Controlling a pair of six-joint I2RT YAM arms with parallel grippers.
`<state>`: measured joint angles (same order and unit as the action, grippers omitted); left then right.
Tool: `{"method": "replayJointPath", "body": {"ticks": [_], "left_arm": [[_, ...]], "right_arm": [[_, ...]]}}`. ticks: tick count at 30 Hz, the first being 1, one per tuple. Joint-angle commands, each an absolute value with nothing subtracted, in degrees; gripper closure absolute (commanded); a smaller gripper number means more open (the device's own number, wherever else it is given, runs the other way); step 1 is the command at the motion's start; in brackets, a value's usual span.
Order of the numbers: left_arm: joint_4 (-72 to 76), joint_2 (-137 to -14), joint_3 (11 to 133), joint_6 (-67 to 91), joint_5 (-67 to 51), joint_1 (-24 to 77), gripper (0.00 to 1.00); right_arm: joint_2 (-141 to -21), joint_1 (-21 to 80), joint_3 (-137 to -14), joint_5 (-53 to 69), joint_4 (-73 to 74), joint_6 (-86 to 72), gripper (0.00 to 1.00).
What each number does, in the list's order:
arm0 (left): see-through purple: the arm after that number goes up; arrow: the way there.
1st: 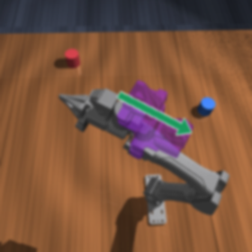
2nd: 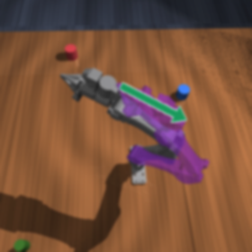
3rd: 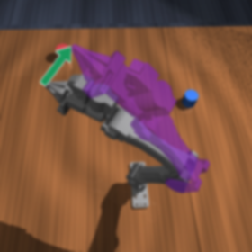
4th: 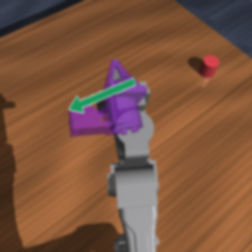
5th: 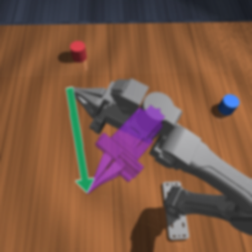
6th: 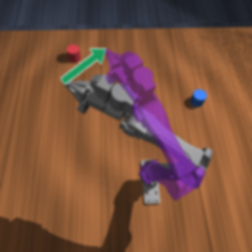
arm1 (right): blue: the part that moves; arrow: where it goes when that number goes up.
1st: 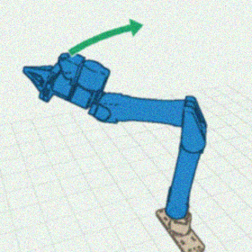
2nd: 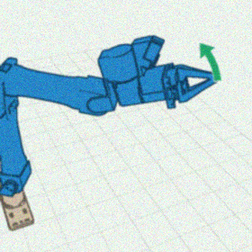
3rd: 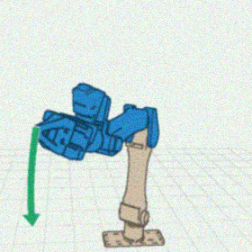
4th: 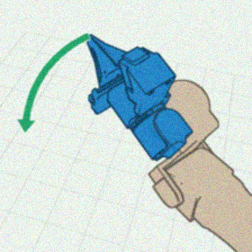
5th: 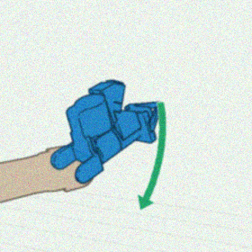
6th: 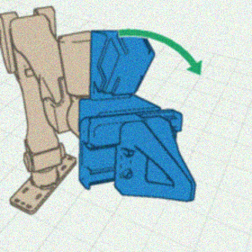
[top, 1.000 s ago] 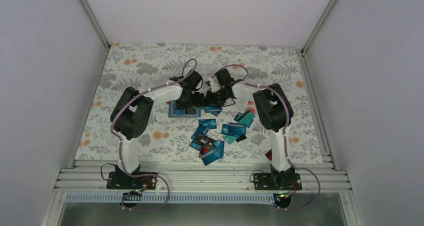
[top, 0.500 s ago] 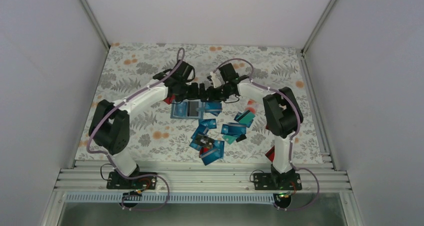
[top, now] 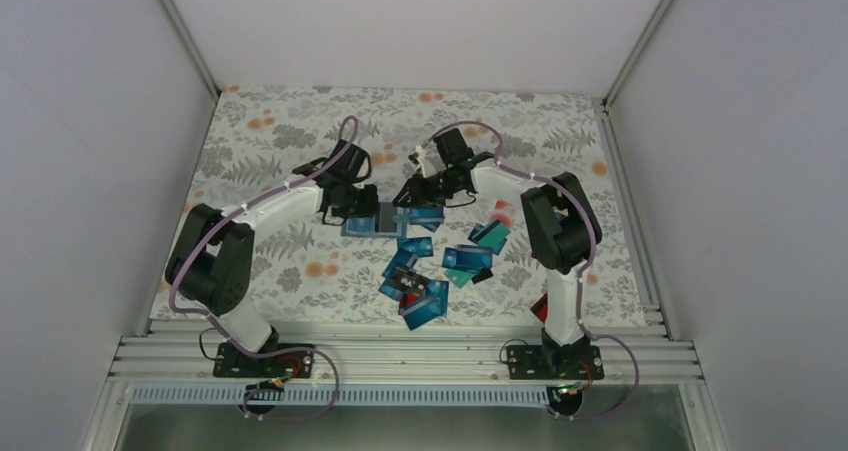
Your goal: Put the credit cards into the card holder
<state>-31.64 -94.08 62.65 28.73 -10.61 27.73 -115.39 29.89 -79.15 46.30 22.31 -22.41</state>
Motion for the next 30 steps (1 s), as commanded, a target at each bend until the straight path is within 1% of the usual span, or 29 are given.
{"method": "replayJointPath", "body": {"ticks": [1,6,20,27,30], "left_arm": [[-28.2,-97.0,62.4,27.2,-10.1,27.3,0.87],[-26.9,-99.9,62.9,26.7,-10.3,27.2,0.97],[-25.1,-104.9,63.6,26.1,-10.5,27.1,0.98],[-24.7,-106.9,62.9,26.2,-9.9,27.1,0.98],[-24.1,-107.5,62.0,26.4,-10.1,27.1,0.98]], "right_arm": [[-118.9,30.3,-81.0,46.8,21.9,-24.2,0.75],[-120.0,30.3,-81.8,46.8,21.8,-24.0,0.75],[-123.4,30.3,-83.7,48.1,22.3,-23.4,0.75],[-125.4,30.3,-84.2,45.9,23.8,-23.2,0.70],[-125.1,30.3,-83.8,45.1,24.0,-23.2,0.66]]}}
